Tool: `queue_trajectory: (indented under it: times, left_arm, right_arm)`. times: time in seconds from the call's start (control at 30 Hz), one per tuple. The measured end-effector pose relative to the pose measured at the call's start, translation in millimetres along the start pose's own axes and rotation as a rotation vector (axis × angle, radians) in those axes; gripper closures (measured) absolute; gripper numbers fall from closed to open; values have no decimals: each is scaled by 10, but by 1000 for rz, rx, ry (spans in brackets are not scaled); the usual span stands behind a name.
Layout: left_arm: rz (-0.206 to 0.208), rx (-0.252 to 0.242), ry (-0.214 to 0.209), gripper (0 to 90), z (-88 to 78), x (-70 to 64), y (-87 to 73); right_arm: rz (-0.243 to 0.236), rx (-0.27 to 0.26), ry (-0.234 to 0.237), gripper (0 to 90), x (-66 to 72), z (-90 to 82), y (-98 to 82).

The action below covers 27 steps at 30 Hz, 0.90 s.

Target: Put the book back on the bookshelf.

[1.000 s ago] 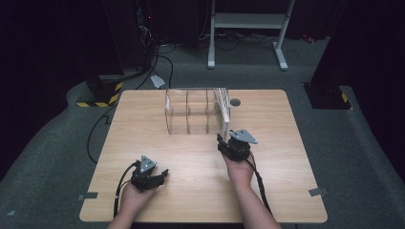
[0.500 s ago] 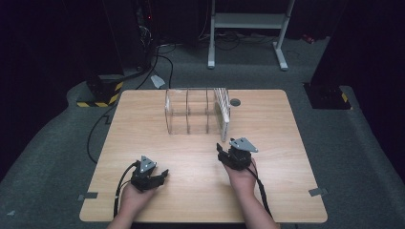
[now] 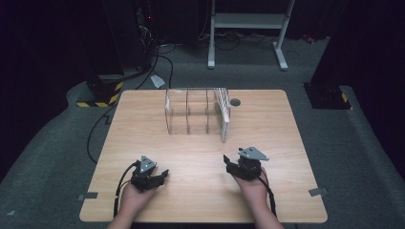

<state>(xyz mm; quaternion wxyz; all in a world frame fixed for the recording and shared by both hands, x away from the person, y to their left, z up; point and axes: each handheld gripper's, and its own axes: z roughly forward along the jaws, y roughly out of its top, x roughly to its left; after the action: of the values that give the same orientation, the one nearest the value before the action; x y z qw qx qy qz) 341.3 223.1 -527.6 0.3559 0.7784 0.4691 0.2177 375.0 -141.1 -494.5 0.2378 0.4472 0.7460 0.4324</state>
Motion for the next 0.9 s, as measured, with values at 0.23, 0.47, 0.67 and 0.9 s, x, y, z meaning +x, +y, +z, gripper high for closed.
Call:
queue_trajectory:
  times: [0.23,0.47,0.67,0.9]
  left_arm:
    - [1,-1,0,385,2,0,0]
    - [2,0,-2,384,1,0,1]
    - [5,-1,-3,379,2,0,0]
    - [6,-3,0,379,1,-2,-2]
  right_arm:
    - [-4,69,-57,263,-279,-157,-250]
    - [-6,192,-133,234,-565,-281,-472]
    - [47,232,-140,203,-733,-374,-537]
    - [32,248,-115,137,-738,-364,-535]
